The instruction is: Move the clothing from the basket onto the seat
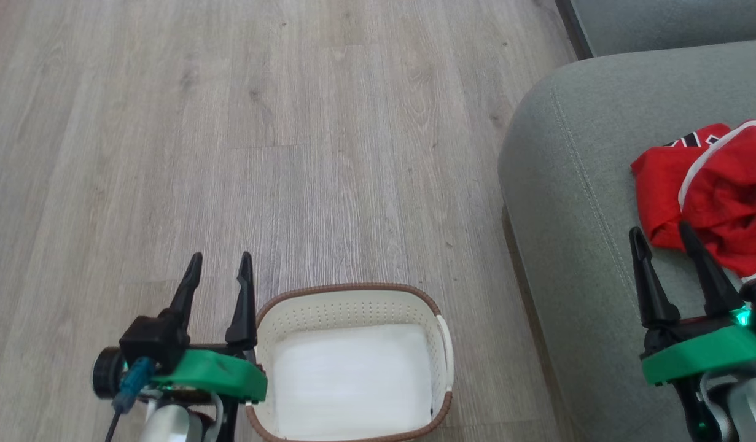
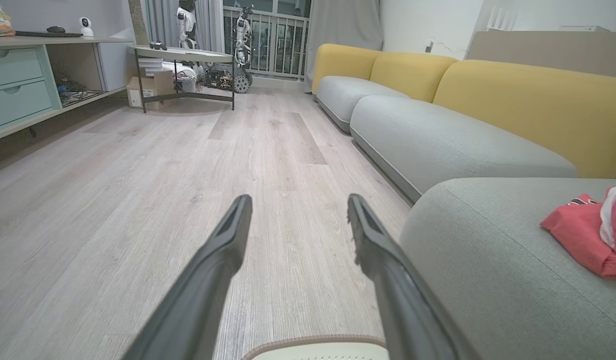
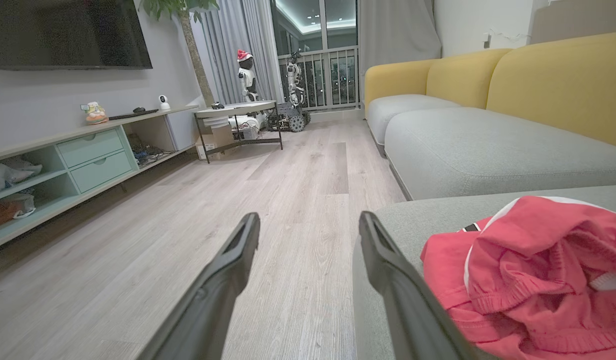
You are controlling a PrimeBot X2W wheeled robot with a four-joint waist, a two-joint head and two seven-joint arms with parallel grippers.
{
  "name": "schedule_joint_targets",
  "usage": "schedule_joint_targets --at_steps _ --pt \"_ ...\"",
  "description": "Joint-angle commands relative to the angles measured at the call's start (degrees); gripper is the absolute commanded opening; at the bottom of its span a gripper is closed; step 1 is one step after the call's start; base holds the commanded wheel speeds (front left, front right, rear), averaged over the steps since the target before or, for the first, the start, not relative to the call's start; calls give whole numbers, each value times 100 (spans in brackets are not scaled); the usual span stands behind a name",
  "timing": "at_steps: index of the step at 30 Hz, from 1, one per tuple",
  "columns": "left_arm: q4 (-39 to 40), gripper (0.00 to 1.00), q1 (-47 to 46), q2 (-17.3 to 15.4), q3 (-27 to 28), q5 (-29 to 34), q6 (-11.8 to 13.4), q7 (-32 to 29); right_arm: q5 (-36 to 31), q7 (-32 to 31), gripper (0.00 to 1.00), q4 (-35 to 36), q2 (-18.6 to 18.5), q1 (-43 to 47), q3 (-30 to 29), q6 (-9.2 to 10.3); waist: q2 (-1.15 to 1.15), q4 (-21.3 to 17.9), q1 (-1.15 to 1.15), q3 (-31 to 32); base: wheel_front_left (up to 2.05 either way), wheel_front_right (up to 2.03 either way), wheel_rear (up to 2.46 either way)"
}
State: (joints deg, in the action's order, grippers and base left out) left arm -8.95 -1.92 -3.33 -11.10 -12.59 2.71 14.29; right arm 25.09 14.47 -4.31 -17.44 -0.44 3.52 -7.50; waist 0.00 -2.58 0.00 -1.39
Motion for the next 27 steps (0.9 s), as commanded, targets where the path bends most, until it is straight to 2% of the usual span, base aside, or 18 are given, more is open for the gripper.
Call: schedule_joint_targets --at_steps 1,8,9,10,15,27 --pt "167 100 -124 -6 244 58 -16 71 -48 52 100 199 -71 -82 60 1 0 -1 0 -3 0 0 0" --pt "107 100 -118 28 354 117 -87 71 -20 52 100 193 -71 -80 68 1 0 -27 0 5 0 0 0" --pt "97 0 -118 30 369 113 -105 71 -17 52 0 193 -70 -80 69 1 0 -33 0 7 0 0 0" --pt "-96 0 1 22 116 77 -94 -8 6 -3 0 -29 9 0 11 -1 0 -31 0 6 0 0 0" --pt "-490 0 175 26 62 77 -94 -16 18 -15 0 -420 160 127 129 -1 0 -31 0 6 0 0 0" --pt "-494 0 120 9 197 -715 -182 -192 674 -199 0 -470 271 63 39 -1 0 -4 0 17 0 0 0"
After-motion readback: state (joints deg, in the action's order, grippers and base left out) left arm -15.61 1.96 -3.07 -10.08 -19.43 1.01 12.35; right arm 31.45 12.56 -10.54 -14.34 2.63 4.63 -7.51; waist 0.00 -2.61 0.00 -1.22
